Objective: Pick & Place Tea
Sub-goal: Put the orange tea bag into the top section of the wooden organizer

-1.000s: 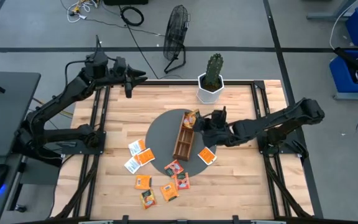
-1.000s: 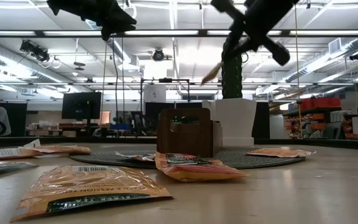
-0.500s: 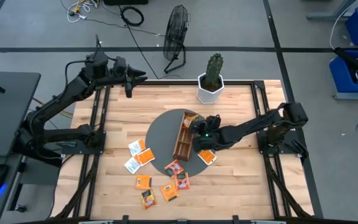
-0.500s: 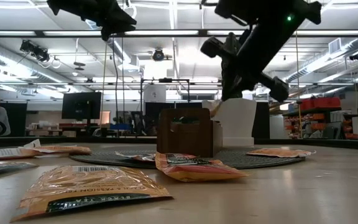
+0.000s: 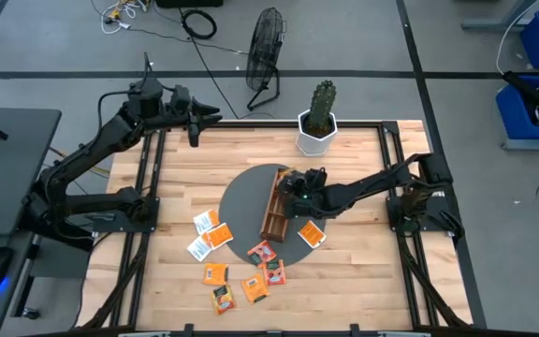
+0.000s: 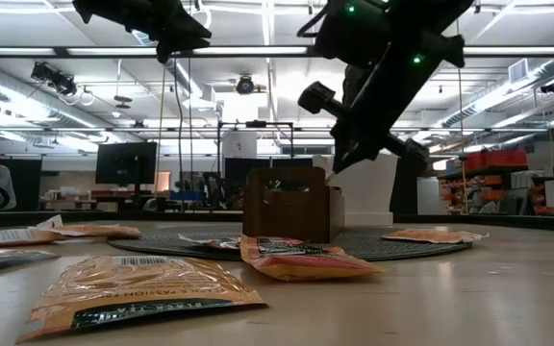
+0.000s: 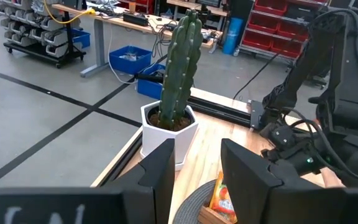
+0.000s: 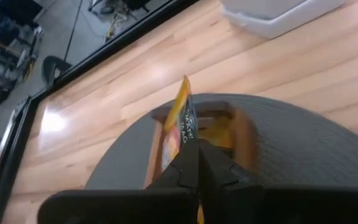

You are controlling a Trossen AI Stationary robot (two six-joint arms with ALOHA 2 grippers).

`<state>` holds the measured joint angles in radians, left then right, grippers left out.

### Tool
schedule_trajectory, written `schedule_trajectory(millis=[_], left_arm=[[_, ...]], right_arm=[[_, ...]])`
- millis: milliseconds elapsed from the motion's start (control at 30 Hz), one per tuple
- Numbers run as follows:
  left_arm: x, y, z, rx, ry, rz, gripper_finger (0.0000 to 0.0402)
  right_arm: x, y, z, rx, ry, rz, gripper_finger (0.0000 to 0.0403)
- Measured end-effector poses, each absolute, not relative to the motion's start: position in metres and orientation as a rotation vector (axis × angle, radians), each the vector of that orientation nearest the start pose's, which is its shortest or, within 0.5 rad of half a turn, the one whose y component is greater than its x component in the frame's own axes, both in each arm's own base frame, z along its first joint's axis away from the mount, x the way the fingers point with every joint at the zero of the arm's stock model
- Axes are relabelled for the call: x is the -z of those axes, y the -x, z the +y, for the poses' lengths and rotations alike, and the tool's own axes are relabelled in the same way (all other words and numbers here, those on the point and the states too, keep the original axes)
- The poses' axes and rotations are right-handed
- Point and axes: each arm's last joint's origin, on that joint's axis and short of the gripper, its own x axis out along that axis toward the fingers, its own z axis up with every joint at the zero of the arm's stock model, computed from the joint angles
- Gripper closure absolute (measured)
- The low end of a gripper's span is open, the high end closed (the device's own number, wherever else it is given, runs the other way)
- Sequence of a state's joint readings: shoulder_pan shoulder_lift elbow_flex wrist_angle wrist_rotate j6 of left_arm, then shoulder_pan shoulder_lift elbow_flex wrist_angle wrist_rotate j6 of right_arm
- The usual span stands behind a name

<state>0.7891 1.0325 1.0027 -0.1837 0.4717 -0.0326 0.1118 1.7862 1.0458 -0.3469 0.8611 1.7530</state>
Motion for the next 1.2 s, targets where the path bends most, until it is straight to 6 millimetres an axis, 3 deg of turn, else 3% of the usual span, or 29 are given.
schedule_trajectory(millis=[400,1200], left_arm=[[-0.363,-0.166,0.149,-0.319,0.156,0.169,0.0268],[-0.363,-0.166,0.149,-0.319,0.160,0.168,0.0268]], right_arm=[[-0.161,-0.341,0.014,1.185,-1.004,0.231,0.0398],[-0.174,-0.338,0.030,1.098,-0.947,0.263,0.0278]])
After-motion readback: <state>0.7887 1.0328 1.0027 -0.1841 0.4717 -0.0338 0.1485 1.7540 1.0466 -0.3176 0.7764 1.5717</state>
